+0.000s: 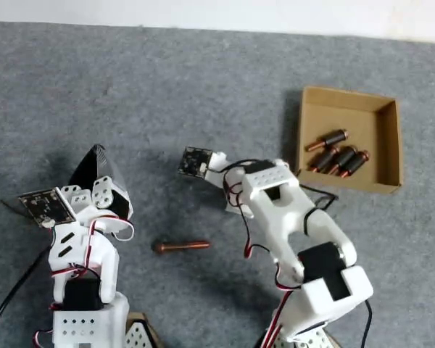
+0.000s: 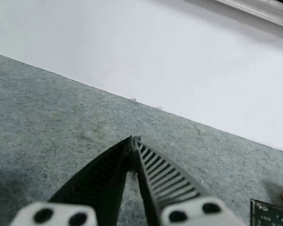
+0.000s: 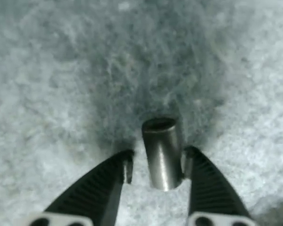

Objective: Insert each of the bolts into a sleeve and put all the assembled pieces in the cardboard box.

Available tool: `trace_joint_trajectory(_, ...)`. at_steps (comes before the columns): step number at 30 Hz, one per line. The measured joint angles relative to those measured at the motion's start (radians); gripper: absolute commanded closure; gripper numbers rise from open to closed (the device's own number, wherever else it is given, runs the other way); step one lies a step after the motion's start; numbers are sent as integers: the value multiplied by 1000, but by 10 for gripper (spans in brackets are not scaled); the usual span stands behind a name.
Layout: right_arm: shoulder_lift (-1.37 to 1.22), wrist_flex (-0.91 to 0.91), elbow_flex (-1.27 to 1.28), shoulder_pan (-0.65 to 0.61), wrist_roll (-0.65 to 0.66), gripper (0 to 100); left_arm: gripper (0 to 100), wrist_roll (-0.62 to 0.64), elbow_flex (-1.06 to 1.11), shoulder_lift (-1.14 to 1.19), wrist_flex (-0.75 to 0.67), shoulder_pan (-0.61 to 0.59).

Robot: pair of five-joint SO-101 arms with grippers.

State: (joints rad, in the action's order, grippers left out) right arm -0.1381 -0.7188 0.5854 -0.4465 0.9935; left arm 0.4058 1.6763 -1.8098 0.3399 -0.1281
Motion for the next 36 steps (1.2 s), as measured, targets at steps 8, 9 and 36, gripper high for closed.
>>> trace_joint_trajectory(8,0,18,-2,-2,-17,995,992,0,0,0,0,0)
trace_joint_trajectory(9,0,20,-2,-2,-25,995,992,0,0,0,0,0)
trace_joint_trajectory(36,729,-43,370,77,-428,995,993,0,0,0,0,0)
